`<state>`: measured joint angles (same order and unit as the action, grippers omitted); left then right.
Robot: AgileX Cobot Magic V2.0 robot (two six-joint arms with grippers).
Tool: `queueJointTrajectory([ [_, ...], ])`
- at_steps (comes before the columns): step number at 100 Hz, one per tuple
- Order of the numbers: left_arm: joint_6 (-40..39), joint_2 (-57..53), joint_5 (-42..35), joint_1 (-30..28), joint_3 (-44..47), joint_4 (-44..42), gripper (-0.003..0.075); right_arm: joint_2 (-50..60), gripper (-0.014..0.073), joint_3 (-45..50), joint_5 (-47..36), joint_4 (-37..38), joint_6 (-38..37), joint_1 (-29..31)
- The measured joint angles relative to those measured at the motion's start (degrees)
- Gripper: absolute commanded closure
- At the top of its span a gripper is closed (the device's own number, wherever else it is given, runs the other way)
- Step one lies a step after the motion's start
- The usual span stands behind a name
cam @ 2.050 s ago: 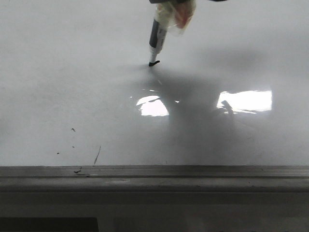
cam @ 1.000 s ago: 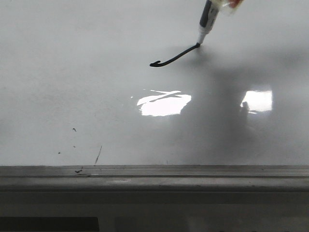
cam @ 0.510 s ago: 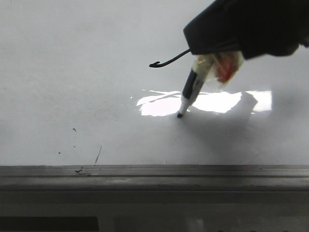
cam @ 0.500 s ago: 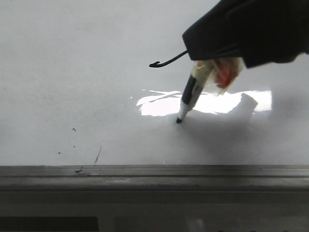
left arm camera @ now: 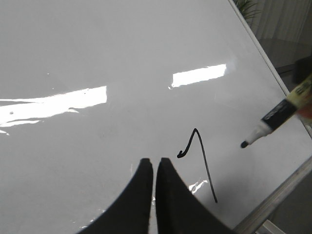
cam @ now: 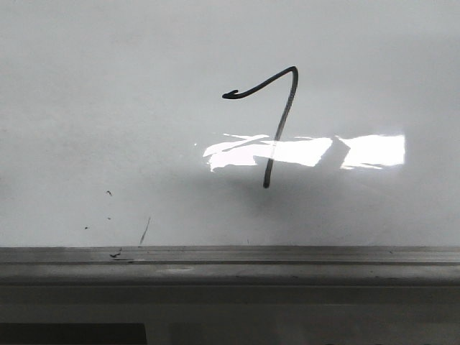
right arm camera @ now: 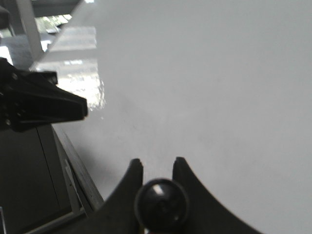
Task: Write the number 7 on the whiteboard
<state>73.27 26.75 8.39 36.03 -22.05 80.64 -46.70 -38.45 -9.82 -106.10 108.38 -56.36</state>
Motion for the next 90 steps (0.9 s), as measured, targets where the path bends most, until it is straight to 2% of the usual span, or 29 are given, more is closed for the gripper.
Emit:
queueJointTrajectory([
  [8, 0.0, 1.04, -0.31, 0.0, 0.0, 0.8, 0.0703, 0.12, 0.0665, 0.15, 0.0, 0.0, 0.11, 0.0],
  [15, 0.0, 2.77, 0.28, 0.0, -0.11, 1.08, 0.0632, -0.11, 0.0665, 1.27, 0.87, 0.0, 0.11, 0.0],
  [27, 0.0, 7.78, 5.0, 0.0, -1.46, 0.56, 0.044, -1.11, 0.0665, 3.25, 4.53, 0.0, 0.11, 0.0],
  [34, 0.0, 11.23, 8.72, 0.0, -2.93, -1.1, 0.0365, -1.88, 0.0665, 4.02, 6.43, 0.0, 0.11, 0.0],
  [50, 3.05, 17.97, 16.36, 0.0, -6.7, -4.36, 0.0352, -3.61, 0.0665, 4.38, 9.41, 1.78, 0.52, 0.0],
  [74, 16.06, 25.05, 28.08, 0.0, -10.23, -5.47, 0.0352, -4.83, 0.0665, 4.38, 14.14, 6.89, 0.77, 0.0],
  [90, 18.0, 28.94, 30.03, 0.0, -10.48, -5.77, 0.0352, -5.17, 0.0665, 4.38, 14.88, 7.4, 0.77, 0.0],
])
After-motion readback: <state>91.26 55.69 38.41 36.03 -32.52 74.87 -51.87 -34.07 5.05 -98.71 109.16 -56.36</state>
